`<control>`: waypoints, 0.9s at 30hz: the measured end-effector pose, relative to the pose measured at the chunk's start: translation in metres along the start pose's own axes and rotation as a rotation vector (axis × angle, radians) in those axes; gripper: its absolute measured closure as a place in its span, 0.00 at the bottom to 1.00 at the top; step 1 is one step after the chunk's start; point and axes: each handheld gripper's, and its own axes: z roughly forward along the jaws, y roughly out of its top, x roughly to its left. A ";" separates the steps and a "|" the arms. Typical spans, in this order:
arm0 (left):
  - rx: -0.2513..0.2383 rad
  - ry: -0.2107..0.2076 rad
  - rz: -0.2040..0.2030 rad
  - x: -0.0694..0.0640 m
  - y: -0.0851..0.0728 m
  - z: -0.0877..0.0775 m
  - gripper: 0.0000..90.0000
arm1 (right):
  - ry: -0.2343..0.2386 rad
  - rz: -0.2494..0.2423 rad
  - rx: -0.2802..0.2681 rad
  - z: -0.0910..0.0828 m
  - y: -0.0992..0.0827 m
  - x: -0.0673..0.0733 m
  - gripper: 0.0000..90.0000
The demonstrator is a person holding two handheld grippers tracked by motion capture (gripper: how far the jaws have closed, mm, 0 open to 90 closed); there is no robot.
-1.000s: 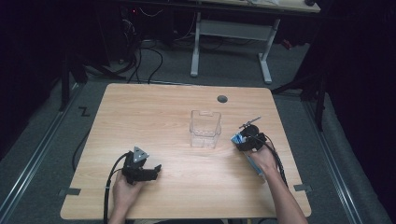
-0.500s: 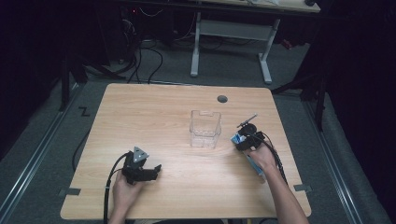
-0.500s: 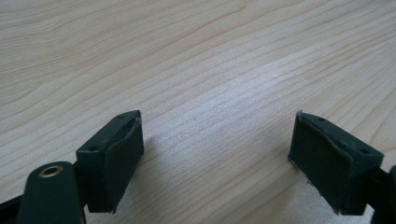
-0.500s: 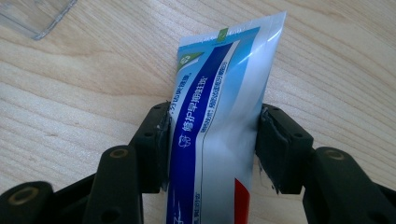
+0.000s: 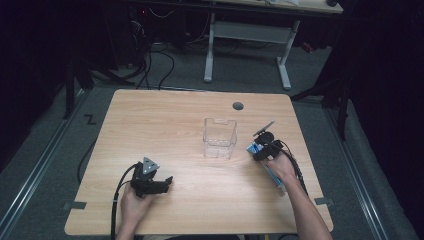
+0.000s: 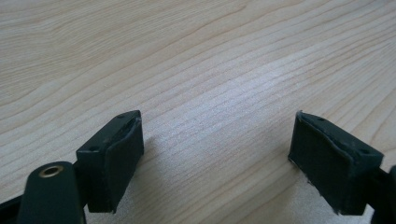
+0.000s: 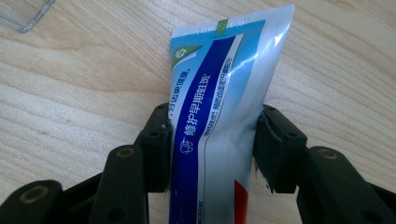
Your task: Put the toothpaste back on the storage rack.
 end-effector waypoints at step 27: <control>-0.001 -0.001 -0.002 0.000 0.000 0.000 0.20 | 0.064 -0.001 -0.124 -0.039 -0.009 -0.010 0.81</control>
